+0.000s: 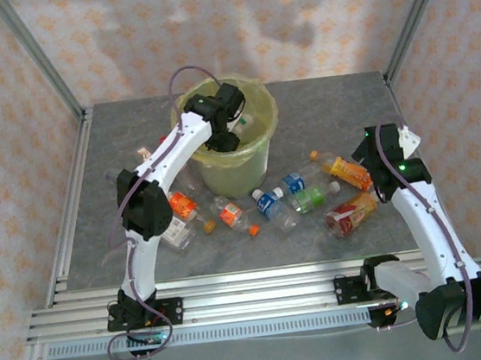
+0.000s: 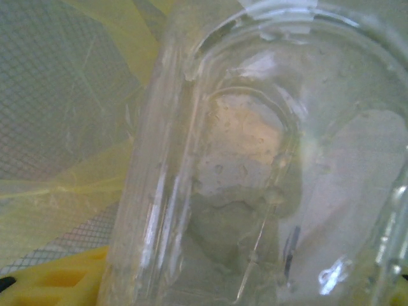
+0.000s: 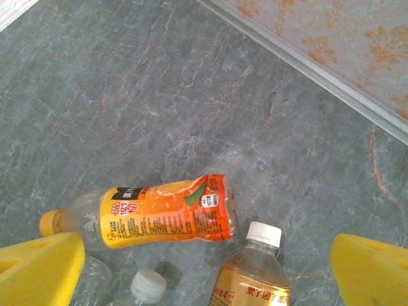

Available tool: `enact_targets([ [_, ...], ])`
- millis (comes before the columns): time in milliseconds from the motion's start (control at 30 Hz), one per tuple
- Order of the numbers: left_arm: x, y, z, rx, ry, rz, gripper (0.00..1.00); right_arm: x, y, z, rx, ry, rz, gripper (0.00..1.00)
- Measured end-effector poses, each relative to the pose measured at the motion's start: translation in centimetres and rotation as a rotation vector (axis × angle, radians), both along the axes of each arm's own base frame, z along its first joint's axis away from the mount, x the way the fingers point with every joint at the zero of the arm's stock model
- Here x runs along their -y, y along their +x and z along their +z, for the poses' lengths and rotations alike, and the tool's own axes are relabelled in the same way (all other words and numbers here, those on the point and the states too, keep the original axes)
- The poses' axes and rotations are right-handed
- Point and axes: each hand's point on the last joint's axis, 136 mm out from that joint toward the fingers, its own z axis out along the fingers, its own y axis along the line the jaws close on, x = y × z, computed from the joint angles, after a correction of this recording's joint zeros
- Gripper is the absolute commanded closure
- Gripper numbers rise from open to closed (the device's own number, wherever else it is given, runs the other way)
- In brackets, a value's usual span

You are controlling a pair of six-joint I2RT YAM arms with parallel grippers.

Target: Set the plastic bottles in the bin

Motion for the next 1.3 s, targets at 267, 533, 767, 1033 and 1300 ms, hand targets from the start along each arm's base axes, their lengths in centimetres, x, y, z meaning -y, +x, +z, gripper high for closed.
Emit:
enact_targets([
  [267, -0.1, 0.0, -1.0, -0.022, 0.018, 0.002, 0.49, 0.0, 0.0, -0.1, -0.002, 0.001, -0.002, 0.01],
  [533, -0.4, 0.0, -1.3, -0.023, 0.038, 0.006, 0.34, 0.0, -0.1, -0.1, -0.007, 0.0, -0.002, 0.01],
  [767, -0.5, 0.1, -1.2, -0.019, 0.041, 0.013, 0.18, 0.1, -0.2, -0.2, -0.014, -0.004, -0.005, 0.01],
  [1033, -0.9, 0.4, -0.4, 0.012, 0.047, 0.044, 0.0, 0.1, -0.4, -0.3, -0.023, -0.006, -0.006, 0.01],
  [1300, -1.8, -0.2, 7.7, 0.194, -0.036, 0.082, 0.0, 0.1, -0.5, 0.0, -0.027, -0.005, -0.005, 0.01],
])
